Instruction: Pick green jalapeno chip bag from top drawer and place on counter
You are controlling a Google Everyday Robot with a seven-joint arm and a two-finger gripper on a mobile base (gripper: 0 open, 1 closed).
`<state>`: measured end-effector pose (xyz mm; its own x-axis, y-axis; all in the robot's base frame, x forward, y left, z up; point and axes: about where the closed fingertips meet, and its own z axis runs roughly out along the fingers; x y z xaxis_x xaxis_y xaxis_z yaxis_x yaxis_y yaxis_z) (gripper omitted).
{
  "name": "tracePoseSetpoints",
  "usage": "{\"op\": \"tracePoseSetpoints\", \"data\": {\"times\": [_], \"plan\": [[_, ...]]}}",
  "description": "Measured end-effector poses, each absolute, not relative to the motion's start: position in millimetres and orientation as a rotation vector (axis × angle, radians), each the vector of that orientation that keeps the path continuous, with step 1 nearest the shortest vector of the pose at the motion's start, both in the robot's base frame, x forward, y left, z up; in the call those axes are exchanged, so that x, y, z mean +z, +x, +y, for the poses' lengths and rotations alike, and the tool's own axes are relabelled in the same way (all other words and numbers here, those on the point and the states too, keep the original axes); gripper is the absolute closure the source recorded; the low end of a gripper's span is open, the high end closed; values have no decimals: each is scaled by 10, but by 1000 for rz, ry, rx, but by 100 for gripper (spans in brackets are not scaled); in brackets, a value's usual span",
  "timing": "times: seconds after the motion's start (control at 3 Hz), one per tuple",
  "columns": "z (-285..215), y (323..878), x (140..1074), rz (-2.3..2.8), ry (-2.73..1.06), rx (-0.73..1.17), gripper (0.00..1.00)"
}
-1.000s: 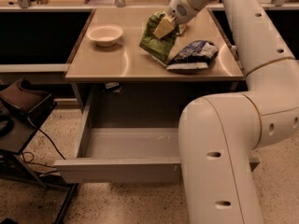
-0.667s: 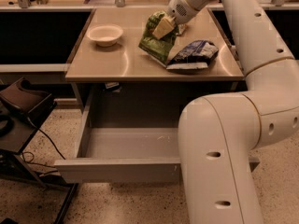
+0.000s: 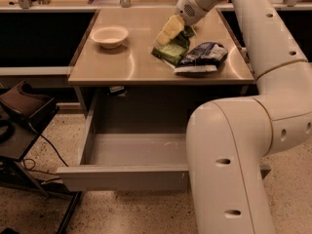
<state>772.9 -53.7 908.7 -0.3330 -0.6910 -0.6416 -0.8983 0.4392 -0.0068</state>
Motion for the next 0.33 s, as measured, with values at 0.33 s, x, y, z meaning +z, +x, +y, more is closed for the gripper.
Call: {"op": "tracePoseSetpoints", "data": {"times": [0.33], "plan": [[-537,7729,9087,2124,-1330,475,0]]}}
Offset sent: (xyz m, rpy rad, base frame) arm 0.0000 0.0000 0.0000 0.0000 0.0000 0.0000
